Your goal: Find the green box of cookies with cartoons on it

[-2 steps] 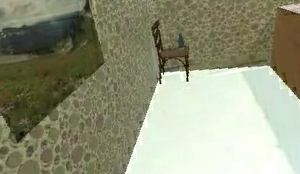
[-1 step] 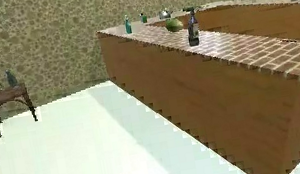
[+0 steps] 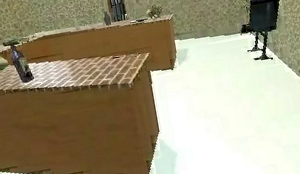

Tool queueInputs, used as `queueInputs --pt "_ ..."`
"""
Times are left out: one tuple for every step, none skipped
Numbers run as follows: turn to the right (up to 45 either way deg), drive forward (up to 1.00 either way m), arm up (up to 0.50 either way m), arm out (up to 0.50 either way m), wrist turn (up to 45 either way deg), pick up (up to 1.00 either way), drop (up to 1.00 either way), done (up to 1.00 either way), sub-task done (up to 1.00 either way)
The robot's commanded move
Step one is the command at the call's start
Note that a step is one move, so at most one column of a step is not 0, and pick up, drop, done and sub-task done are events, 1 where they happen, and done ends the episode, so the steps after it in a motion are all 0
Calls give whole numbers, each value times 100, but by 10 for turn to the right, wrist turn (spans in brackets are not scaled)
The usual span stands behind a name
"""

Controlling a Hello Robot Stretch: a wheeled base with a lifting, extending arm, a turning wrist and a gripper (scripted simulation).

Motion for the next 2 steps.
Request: queueInputs --pt "390 0 0 0 0 0 0 0 0" --pt "30 0 0 0 0 0 0 0 0"
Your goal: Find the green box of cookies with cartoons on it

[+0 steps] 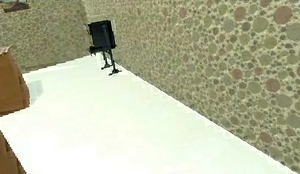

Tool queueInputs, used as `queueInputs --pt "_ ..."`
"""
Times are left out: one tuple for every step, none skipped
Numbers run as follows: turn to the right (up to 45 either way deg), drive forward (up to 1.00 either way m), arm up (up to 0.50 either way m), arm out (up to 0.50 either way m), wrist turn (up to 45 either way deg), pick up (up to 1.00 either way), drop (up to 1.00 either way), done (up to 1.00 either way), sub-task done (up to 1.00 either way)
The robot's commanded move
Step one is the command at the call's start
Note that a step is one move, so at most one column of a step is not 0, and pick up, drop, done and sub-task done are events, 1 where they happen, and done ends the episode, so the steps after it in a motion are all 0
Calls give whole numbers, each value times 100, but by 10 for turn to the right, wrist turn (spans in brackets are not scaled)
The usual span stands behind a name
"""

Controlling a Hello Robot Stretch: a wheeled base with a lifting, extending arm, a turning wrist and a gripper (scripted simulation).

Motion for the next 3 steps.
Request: queueInputs --pt "-120 0 0 0 0 0 0 0 0" --pt "0 60 0 0 0 0 0 0 0" --pt "300 0 0 0 0 0 0 0 0"
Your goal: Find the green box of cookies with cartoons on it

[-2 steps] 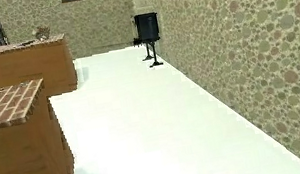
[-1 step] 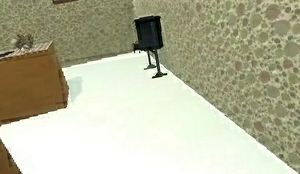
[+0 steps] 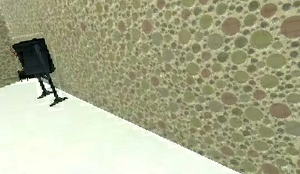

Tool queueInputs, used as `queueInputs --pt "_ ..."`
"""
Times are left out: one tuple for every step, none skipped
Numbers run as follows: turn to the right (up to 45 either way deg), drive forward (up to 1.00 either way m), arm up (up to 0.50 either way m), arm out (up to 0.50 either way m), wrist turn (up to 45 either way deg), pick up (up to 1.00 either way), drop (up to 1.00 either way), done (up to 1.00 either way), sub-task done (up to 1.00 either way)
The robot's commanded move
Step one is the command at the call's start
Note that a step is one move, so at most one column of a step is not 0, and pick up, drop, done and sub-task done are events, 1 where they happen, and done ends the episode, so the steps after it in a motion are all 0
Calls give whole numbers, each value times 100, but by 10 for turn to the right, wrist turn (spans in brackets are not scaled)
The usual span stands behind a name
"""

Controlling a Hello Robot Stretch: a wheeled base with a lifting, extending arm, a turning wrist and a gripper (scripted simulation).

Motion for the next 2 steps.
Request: queueInputs --pt "0 40 0 0 0 0 0 0 0" --pt "-450 0 0 0 0 0 0 0 0"
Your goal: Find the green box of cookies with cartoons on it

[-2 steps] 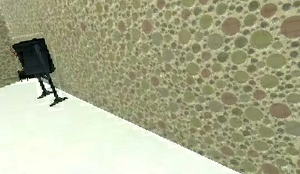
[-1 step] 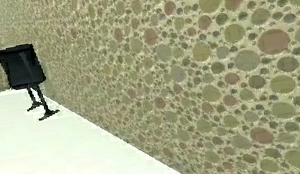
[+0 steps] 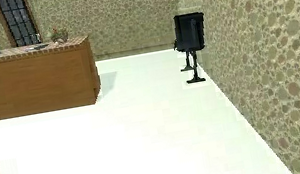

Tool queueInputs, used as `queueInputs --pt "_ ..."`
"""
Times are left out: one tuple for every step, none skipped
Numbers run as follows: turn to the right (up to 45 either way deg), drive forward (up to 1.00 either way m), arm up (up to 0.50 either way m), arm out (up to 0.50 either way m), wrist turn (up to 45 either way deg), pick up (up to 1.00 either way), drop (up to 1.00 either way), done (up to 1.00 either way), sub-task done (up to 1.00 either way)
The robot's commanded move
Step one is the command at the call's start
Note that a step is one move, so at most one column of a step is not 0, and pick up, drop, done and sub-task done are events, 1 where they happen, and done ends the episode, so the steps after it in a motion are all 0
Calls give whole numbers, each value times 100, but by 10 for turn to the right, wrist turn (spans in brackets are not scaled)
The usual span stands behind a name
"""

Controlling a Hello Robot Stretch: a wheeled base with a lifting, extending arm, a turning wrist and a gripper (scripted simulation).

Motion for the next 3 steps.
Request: queueInputs --pt "-90 0 0 0 0 0 0 0 0" --pt "0 100 0 0 0 0 0 0 0" --pt "0 10 0 0 0 0 0 0 0"
